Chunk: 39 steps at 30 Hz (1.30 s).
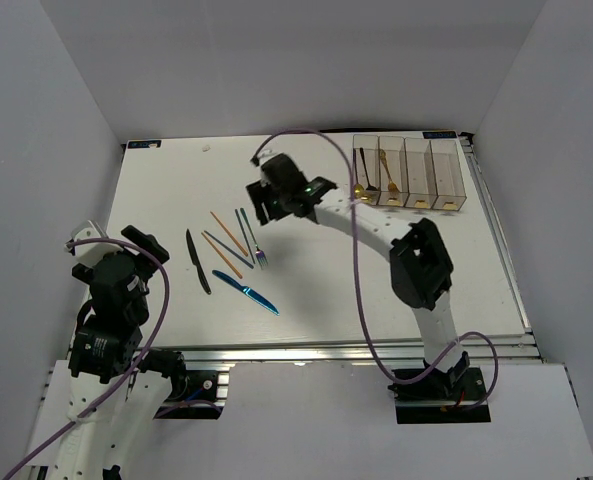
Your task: Sort the eating utensils into containers
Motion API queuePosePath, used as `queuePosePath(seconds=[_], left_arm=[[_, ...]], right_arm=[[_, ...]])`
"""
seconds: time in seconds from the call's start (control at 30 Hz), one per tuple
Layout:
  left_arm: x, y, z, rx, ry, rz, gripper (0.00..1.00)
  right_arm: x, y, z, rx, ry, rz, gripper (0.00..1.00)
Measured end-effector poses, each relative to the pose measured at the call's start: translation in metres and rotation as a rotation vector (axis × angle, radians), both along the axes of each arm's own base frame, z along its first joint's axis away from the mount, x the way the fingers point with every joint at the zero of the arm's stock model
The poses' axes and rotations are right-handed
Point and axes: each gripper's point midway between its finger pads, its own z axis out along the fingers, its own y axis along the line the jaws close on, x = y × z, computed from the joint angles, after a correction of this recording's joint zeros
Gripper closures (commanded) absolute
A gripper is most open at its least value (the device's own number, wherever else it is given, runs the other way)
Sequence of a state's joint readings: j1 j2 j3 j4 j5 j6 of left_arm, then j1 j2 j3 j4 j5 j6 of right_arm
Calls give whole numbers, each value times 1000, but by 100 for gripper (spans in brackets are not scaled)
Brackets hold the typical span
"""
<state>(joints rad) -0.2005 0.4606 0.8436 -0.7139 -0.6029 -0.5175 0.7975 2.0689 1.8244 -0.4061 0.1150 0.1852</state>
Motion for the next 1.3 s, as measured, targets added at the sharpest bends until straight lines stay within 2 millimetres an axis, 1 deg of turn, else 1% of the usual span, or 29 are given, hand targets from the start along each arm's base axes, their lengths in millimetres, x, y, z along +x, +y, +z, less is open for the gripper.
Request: queuePosePath(seconds=[0.03,0.07,0.1,0.13,0.2,0.27,0.33,0.4,0.47,0.6,0.73,0.8,0.9,1.0,1.1,1.3], left_arm=[[0,0,0,0,0,0,2],[0,0,0,-1,0,1,2],[0,0,0,-1,0,4,2],[0,0,0,-2,-1,4,2],[0,1,0,-1,-1,6,2],[-1,1,1,-2,-4,8,2],[-2,1,1,-3,-9,9,2],[-2,2,2,-3,-10,10,2],[-2,2,2,-3,-10,10,2],[-2,2,2,-3,-10,10,2],[-2,2,2,-3,-10,10,2],[-2,2,2,-2,-10,10,2],[-1,2,1,-2,-8,10,2],[-1,2,1,-2,-8,10,2],[-1,2,1,-2,-8,10,2],[-1,2,1,-2,-8,10,2]], right_arm=[[-11,15,-10,-19,9,19,36],[-16,27,-21,-37,14,29,43],[-18,36,-34,-58,20,27,46],[-18,41,-45,-75,25,22,46],[-18,42,-70,-122,48,2,47],[-21,35,-90,-170,77,-12,48],[-23,30,-101,-204,93,-20,48],[-23,26,-103,-220,98,-26,49],[-22,27,-101,-219,94,-29,50],[-20,32,-94,-199,83,-33,50],[-21,35,-94,-187,90,-38,50],[-19,40,-94,-175,90,-36,51],[-18,47,-99,-167,95,-30,52],[-22,49,-108,-176,108,-23,52],[-23,55,-112,-176,111,-16,55],[-21,62,-124,-187,111,-14,64]])
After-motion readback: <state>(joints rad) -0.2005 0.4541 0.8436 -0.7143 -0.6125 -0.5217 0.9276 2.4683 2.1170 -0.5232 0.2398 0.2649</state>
